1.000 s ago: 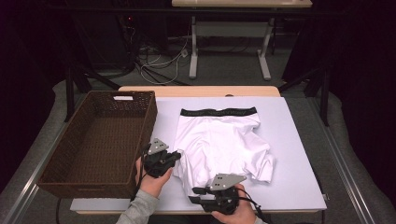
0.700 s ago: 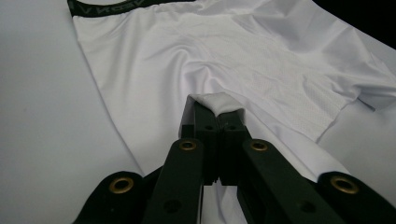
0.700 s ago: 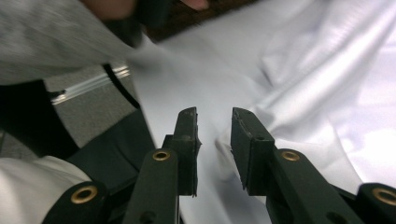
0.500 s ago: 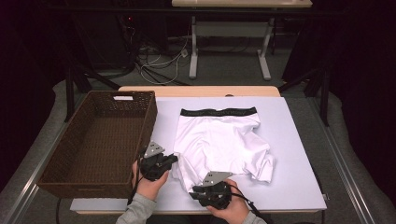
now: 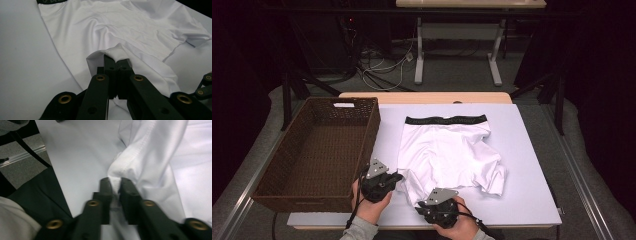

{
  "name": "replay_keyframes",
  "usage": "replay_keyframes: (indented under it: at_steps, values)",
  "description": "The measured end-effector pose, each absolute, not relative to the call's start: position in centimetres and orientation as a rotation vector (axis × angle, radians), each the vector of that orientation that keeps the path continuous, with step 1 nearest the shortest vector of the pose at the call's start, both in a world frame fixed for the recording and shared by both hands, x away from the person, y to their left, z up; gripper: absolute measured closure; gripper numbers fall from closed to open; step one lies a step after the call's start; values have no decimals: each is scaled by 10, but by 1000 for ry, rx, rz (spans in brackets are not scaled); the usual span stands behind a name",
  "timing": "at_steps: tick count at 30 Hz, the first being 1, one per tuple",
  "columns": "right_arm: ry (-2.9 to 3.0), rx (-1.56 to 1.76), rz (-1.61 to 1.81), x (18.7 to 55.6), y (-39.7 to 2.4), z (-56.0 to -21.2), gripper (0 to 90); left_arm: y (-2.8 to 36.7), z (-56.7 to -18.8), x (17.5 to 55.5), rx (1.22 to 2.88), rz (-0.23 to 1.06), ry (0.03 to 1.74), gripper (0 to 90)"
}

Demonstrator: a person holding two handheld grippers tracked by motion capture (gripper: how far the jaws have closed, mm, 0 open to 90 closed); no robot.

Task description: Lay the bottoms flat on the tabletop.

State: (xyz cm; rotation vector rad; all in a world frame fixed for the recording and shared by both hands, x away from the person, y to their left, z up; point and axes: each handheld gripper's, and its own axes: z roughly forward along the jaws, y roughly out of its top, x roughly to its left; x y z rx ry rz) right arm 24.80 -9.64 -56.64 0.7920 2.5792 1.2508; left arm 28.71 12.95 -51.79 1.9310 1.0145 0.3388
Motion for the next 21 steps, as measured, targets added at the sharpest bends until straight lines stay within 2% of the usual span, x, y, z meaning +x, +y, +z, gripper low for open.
replay_keyframes:
  at_steps: [2,12,21]
  values:
    - [2604,841,1262,248,-101,-564,888,130,-516,283,1931,341,1006,899]
    - [2662,867,1379,229,-136,-533,892,144,-504,232,1959,366,975,899]
    - [2638,904,1433,213,-158,-526,892,164,-507,191,1985,362,1018,898]
